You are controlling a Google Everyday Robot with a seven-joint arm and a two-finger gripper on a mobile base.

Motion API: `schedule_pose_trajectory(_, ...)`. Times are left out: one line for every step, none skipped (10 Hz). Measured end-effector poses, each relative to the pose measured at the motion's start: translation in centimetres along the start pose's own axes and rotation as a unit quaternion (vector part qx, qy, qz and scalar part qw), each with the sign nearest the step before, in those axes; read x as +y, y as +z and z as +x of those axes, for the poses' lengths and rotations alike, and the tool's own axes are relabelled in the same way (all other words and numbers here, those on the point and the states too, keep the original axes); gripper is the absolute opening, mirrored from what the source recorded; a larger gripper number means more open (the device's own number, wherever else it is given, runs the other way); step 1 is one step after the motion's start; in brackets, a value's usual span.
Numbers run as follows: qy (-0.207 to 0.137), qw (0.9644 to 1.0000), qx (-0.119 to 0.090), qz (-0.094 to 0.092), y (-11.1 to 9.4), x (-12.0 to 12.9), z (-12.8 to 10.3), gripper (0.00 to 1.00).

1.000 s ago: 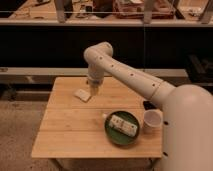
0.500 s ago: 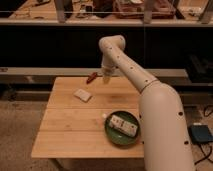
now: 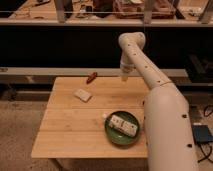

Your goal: Move the arm in a circular motion

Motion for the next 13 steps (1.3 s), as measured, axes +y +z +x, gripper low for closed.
schedule_pose_trajectory(0.008,1.0,-0.004,0.003,-0.1,-0.1,-1.6,0.0)
schedule_pose_trajectory(0.016,0.9999,-0.004,0.006,-0.3,-0.4,-2.9,0.0)
schedule_pose_trajectory(0.02,0.9998,0.0,0.009,-0.5,-0.8,-3.8,0.0)
schedule_pose_trajectory(0.023,0.9997,0.008,0.01,-0.9,-1.4,-4.8,0.0)
schedule_pose_trajectory(0.025,0.9996,0.012,0.009,-1.1,-2.3,-6.0,0.0)
schedule_pose_trajectory(0.025,0.9996,0.012,0.009,-1.1,-3.1,-7.0,0.0)
schedule_pose_trajectory(0.024,0.9996,0.011,0.008,-1.0,-4.2,-8.4,0.0)
schedule_pose_trajectory(0.019,0.9997,0.012,0.007,-1.1,-5.6,-10.0,0.0)
schedule_pose_trajectory(0.009,0.9998,0.016,0.005,-1.2,-6.6,-10.7,0.0)
schedule_pose_trajectory(-0.006,0.9998,0.021,0.002,-1.4,-7.5,-11.1,0.0)
schedule_pose_trajectory(-0.025,0.9993,0.026,-0.001,-1.6,-8.6,-11.4,0.0)
schedule_pose_trajectory(-0.053,0.9981,0.031,-0.007,-2.1,-10.4,-11.8,0.0)
schedule_pose_trajectory(-0.068,0.9972,0.03,-0.009,-2.3,-11.5,-11.8,0.0)
